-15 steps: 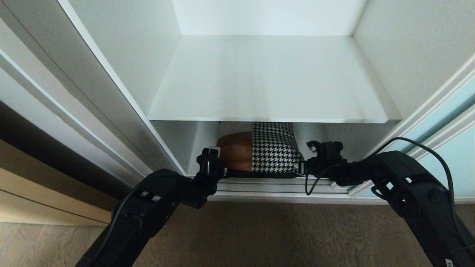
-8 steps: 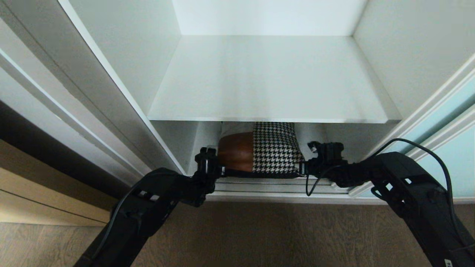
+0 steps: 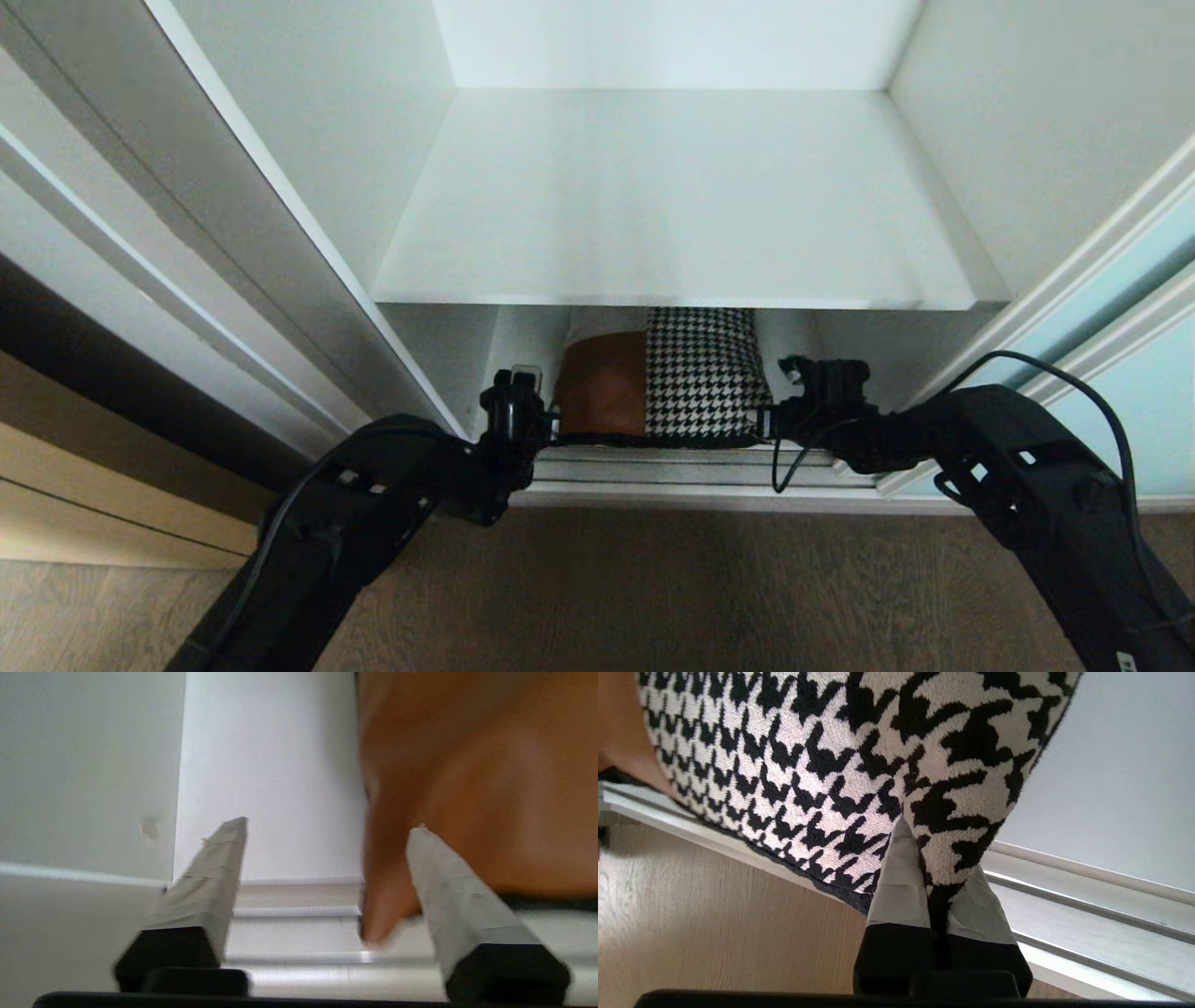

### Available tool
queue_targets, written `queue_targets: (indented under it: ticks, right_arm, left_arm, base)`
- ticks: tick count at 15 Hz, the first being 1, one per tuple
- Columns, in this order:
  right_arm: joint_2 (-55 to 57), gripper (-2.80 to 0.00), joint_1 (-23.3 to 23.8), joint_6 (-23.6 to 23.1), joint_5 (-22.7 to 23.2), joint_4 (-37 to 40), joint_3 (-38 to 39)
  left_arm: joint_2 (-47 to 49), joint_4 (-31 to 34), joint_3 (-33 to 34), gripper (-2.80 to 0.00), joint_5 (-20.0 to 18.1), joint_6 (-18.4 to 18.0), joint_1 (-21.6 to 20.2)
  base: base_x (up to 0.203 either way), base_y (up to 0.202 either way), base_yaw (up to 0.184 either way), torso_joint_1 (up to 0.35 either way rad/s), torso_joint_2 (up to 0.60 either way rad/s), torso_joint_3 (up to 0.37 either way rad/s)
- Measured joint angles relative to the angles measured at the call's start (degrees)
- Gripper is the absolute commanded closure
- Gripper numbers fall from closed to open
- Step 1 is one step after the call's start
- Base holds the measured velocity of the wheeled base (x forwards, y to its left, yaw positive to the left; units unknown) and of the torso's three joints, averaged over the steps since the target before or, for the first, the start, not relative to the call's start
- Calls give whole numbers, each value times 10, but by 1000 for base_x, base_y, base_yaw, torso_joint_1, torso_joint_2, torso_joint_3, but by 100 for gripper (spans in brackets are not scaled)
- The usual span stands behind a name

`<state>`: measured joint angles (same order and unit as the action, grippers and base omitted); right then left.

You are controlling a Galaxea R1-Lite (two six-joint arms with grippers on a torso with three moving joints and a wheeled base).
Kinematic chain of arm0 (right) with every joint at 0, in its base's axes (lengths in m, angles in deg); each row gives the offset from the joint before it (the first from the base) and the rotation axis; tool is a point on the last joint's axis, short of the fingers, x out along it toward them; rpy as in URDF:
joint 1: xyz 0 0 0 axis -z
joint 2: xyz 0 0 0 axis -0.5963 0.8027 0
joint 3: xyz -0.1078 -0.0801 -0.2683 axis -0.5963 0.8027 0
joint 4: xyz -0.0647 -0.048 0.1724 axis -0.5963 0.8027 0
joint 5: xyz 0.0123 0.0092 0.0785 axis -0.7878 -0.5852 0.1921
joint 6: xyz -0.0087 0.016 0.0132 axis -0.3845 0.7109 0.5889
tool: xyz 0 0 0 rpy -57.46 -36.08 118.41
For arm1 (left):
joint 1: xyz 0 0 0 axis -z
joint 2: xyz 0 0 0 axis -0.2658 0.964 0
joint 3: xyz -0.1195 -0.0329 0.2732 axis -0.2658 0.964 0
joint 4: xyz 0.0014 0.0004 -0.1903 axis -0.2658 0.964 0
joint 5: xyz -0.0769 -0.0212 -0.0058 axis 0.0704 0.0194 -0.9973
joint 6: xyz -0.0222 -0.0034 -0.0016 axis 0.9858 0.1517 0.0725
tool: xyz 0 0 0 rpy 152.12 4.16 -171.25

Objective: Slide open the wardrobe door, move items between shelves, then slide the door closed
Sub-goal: Place the pillow on the lower shelf

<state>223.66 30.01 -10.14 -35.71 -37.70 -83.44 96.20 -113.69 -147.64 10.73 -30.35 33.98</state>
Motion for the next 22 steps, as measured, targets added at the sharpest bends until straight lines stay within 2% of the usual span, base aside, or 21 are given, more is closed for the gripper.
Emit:
queue_targets:
  ticks: [3,6,7,13,17,22]
  right_arm:
    - [0,0,-5,0,0,8,1]
    - [-2,0,-7,-1,-2,12,1]
    - [-3,-280,-8,0,-3,11,1]
    - [-3,-280,-9,-2,-3,-15,1]
    - [0,-280,-7,-2,-3,-45,3]
    - [-1,-280,-6,-20,-7,-63,24]
  left_arm:
    - [-65,-38,122,-280,-43,12,7]
    - [-133,-40,211,-280,-118,62,17]
    - [-147,-33,224,-280,-135,73,19]
    - [-161,-9,225,-280,-147,81,22]
    - [-163,4,237,-280,-185,90,22]
    - [-171,2,242,-280,-190,100,21]
  base:
    - [0,0,0,0,0,0]
    - [0,0,0,0,0,0]
    - [0,0,0,0,0,0]
    - [0,0,0,0,0,0]
    - [0,0,0,0,0,0]
    - [0,0,0,0,0,0]
